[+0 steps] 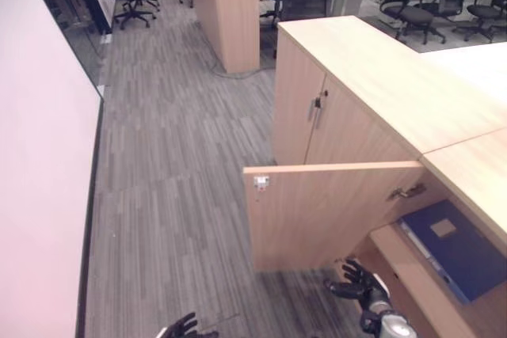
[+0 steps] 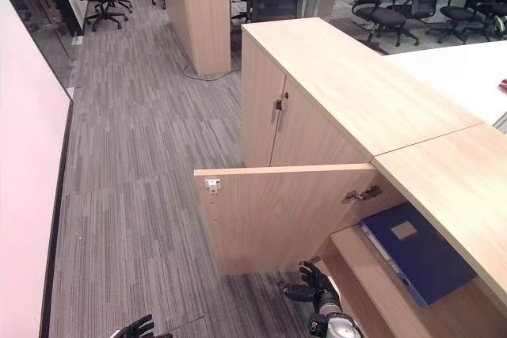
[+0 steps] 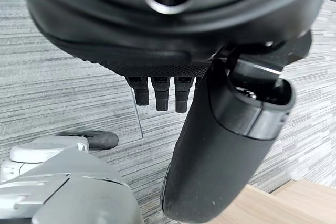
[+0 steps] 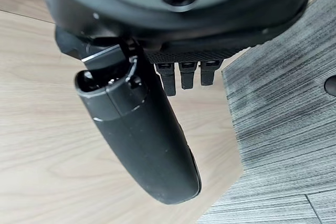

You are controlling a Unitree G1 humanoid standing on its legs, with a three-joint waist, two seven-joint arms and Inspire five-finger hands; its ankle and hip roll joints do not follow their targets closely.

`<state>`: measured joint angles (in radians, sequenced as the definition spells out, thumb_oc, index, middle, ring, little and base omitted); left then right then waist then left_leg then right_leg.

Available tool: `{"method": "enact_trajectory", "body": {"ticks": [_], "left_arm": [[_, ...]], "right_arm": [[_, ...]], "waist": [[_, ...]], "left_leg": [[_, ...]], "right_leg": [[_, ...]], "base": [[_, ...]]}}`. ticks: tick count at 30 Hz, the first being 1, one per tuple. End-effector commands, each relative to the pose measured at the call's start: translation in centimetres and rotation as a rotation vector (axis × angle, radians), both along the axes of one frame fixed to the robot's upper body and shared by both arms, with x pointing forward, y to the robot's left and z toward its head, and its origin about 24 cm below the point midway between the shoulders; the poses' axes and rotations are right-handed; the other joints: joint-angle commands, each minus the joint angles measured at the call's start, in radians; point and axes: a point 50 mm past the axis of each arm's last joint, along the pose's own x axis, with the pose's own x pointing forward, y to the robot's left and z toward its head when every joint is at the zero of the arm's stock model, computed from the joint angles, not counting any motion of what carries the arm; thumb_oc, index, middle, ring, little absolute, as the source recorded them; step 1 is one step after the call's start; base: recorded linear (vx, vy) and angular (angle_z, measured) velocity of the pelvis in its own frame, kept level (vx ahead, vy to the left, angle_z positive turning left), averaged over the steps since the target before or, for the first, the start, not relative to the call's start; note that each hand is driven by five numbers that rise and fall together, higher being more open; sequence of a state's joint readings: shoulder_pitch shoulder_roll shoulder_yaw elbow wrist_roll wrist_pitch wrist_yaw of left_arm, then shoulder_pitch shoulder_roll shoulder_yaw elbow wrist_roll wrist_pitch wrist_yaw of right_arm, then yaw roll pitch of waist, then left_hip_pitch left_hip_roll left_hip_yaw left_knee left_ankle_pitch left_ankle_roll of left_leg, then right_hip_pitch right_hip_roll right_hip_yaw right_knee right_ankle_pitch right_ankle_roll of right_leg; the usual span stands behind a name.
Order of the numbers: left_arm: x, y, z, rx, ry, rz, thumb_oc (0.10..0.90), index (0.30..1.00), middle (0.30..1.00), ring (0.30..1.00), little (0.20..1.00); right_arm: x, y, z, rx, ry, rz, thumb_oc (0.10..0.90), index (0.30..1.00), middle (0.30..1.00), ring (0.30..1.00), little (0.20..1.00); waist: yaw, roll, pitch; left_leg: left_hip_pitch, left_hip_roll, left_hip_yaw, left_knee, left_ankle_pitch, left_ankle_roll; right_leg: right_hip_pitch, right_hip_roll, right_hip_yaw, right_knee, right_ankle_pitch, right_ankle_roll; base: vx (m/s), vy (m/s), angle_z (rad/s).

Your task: Put the empty folder in the office cabinet

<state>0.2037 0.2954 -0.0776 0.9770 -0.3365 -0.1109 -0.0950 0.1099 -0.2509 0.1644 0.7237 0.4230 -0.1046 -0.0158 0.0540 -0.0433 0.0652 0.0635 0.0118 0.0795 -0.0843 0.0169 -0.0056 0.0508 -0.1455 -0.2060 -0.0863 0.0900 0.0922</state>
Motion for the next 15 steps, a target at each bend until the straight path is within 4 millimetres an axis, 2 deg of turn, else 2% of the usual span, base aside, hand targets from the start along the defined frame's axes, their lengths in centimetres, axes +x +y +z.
{"method": "enact_trajectory", "body": {"ticks": [1, 7, 8, 10, 11, 15], "left_arm": [[4.8, 0.6, 1.3, 0.052, -0.144, -0.055, 0.8, 0.9, 0.9, 0.9, 0.9], [5.8, 0.4, 1.8, 0.059, -0.188, -0.049, 0.8, 0.9, 0.9, 0.9, 0.9], [6.7, 0.2, 2.3, 0.06, -0.236, -0.058, 0.8, 0.9, 0.9, 0.9, 0.9], [7.1, 0.1, 2.6, 0.062, -0.259, -0.07, 0.8, 0.9, 0.9, 0.9, 0.9], [8.4, -0.1, 3.6, 0.071, -0.327, -0.086, 0.8, 0.9, 0.9, 0.9, 0.9], [9.9, 0.0, 4.9, 0.08, -0.412, -0.086, 0.8, 0.9, 0.9, 0.9, 0.9]], "right_arm": [[3.0, -0.6, 2.1, -0.024, -0.157, -0.001, 0.8, 0.9, 0.9, 0.9, 0.9], [2.1, -0.8, 1.3, -0.038, -0.105, -0.002, 0.8, 0.9, 0.9, 0.9, 0.9], [1.7, -0.9, 1.0, -0.046, -0.085, -0.005, 0.8, 0.9, 0.9, 0.9, 0.9], [1.5, -1.0, 0.9, -0.046, -0.08, -0.006, 0.8, 0.9, 0.9, 0.9, 0.9], [1.1, -1.1, 0.7, -0.045, -0.065, -0.019, 0.8, 0.9, 0.9, 0.9, 0.9], [0.6, -1.1, 0.3, -0.04, -0.044, -0.033, 0.8, 0.9, 0.9, 0.9, 0.9]], "waist": [[0.0, 0.031, -0.002], [-0.003, 0.034, -0.006], [-0.005, 0.035, -0.007], [-0.008, 0.037, -0.008], [-0.013, 0.038, -0.008], [-0.019, 0.041, -0.012]], "left_leg": [[-0.01, 0.053, -0.009, 0.002, -0.025, -0.061], [-0.001, 0.058, -0.006, 0.001, -0.026, -0.066], [0.002, 0.058, -0.008, 0.0, -0.027, -0.067], [0.003, 0.059, -0.009, 0.0, -0.028, -0.067], [0.005, 0.058, -0.011, -0.001, -0.029, -0.068], [0.011, 0.058, -0.008, -0.003, -0.032, -0.068]], "right_leg": [[0.05, -0.045, -0.006, 0.055, -0.106, 0.091], [0.06, -0.042, -0.011, 0.043, -0.106, 0.088], [0.062, -0.042, -0.01, 0.04, -0.105, 0.088], [0.064, -0.043, -0.01, 0.039, -0.105, 0.088], [0.065, -0.045, -0.005, 0.037, -0.105, 0.088], [0.065, -0.045, 0.0, 0.035, -0.105, 0.088]], "base": [[0.03, -0.06, 0.05], [0.01, -0.014, 0.0], [0.0, 0.0, 0.0], [0.01, -0.006, 0.02], [0.02, -0.013, 0.05], [0.02, -0.008, 0.01]]}}
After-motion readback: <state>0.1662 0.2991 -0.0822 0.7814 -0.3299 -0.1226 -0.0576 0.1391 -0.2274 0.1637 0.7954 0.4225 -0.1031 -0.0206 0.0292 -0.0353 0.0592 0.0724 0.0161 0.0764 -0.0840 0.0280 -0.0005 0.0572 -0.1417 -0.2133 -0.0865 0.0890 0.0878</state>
